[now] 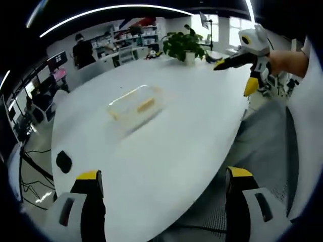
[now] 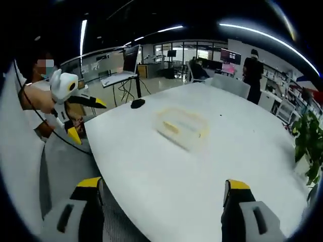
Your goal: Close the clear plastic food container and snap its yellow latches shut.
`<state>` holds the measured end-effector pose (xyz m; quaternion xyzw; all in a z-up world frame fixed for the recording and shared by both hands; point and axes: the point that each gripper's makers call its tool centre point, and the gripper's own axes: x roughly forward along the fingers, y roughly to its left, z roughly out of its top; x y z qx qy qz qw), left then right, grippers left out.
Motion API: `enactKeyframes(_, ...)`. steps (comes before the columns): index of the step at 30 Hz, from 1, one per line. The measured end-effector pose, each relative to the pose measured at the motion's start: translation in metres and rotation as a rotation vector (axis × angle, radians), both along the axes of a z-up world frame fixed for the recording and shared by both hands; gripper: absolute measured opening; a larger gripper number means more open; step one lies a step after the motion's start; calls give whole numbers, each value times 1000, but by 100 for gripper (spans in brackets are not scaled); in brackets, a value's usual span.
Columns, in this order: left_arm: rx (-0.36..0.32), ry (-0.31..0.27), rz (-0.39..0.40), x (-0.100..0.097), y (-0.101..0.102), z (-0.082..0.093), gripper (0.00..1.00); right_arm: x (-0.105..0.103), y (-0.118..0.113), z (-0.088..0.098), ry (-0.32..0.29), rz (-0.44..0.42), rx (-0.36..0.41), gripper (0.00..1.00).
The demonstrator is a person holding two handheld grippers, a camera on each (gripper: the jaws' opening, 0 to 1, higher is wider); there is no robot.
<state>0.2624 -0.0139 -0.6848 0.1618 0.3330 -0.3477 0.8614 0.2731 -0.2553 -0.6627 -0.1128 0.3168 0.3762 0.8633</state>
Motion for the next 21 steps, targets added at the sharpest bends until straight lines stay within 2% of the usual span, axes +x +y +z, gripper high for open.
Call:
enactKeyframes(5, -15, -20, 40, -17, 6, 2, 99, -24, -7, -8, 1, -11, 6, 99)
enactKeyframes(7, -23, -1, 72, -27, 13, -1, 99, -35, -15, -14, 33, -40, 15, 99)
enactKeyframes(10, -30, 5, 100, -38, 22, -4, 99, -45, -23, -12, 20, -75, 38, 99)
enactKeyframes(12, -24, -6, 106, -43, 24, -6, 99, -49, -28, -10, 2, -104, 54, 99)
enactKeyframes(15, -51, 22, 131, -48, 23, -10, 99, -51, -29, -8, 1, -147, 106, 99)
enactKeyframes(21, -55, 1, 134, -50, 19, -8, 99, -47, -24, -3, -26, -164, 133, 99)
